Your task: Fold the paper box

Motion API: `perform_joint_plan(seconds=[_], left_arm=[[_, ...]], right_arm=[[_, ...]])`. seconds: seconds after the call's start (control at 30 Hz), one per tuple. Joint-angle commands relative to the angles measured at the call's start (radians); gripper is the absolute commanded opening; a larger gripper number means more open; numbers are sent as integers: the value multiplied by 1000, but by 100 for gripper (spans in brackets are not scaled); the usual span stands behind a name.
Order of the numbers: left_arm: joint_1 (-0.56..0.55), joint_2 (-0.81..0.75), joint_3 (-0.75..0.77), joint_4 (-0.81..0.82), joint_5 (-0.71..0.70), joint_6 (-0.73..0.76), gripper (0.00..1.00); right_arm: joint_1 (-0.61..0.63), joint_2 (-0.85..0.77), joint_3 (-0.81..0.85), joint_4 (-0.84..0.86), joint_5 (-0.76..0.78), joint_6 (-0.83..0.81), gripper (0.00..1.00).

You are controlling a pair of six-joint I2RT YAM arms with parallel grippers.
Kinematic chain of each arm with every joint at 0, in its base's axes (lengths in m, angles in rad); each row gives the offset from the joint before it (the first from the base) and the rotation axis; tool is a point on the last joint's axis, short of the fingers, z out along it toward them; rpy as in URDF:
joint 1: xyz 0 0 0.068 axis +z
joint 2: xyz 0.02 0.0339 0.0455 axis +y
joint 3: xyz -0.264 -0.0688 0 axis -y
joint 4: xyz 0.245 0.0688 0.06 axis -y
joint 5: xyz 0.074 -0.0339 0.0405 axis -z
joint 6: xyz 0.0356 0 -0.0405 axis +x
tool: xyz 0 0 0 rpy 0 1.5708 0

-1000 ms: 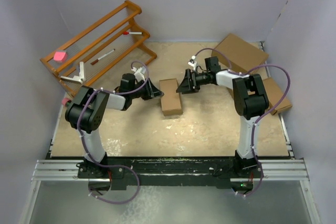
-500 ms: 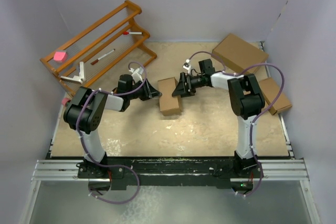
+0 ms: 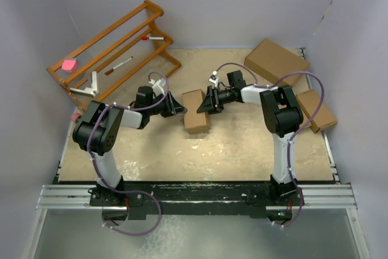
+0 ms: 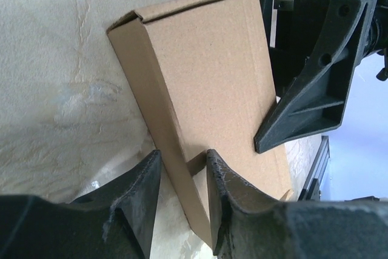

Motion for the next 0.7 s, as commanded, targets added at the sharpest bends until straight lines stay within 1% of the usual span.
perform_joint_plan(seconds=[0.0, 0.13, 0.3, 0.37, 0.5, 0.67], left_arm=[[3, -66, -8, -29, 21, 10, 42], [5, -139, -2, -63, 10, 8, 48], [13, -297, -5, -163, -38, 35, 58], [20, -359, -5, -217, -51, 58, 59], [29, -486, -17, -324, -70, 103, 59], [33, -643, -54, -436, -98, 144, 61]], right_arm=[[-1, -17, -19, 58, -15, 16, 38], [-17, -38, -28, 75, -32, 20, 34], [-64, -93, -43, 52, -43, -18, 33], [-84, -115, -44, 19, -44, -53, 31], [-144, -164, -52, -68, -40, -153, 30], [-225, -242, -89, -83, -26, -180, 30]])
